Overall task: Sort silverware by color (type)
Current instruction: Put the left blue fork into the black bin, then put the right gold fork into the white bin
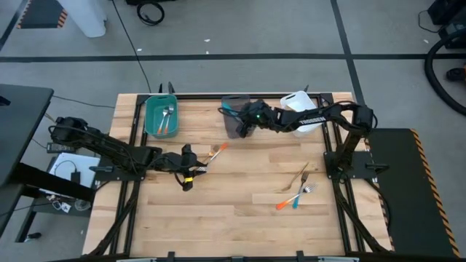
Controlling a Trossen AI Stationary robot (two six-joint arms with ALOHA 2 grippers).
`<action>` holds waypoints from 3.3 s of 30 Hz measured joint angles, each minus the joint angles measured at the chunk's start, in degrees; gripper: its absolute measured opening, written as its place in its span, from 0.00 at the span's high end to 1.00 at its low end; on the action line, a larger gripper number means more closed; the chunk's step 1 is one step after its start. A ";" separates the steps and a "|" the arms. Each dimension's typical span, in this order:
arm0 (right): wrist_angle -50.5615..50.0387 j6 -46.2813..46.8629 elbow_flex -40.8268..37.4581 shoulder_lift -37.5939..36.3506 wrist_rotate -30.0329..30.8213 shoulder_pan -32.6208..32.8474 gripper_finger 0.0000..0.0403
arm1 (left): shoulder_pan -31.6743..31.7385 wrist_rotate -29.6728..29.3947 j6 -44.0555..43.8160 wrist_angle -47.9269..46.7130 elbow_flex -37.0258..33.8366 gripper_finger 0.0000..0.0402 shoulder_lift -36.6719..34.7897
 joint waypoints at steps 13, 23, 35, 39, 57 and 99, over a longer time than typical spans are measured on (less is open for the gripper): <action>6.25 9.13 -2.90 0.09 -3.13 -3.09 0.96 | 0.00 0.00 0.24 0.27 0.00 0.68 0.00; 6.19 11.88 -2.90 0.09 -7.61 -3.38 0.85 | 0.00 -0.02 -0.02 0.52 0.00 0.68 0.00; -2.17 8.98 0.46 -3.19 -11.60 -2.16 0.82 | 0.00 -0.02 -1.59 0.46 0.00 0.68 0.00; -2.61 6.19 0.44 -5.64 -11.98 0.96 0.82 | 0.00 0.00 -1.59 0.44 0.00 0.68 0.00; -31.39 -0.40 0.45 -9.49 -15.64 20.08 0.82 | 0.00 0.00 -1.57 0.24 0.00 0.68 0.00; -63.03 2.67 -8.73 -9.73 -14.03 39.64 0.82 | 0.02 0.00 -0.98 0.35 0.00 0.68 0.00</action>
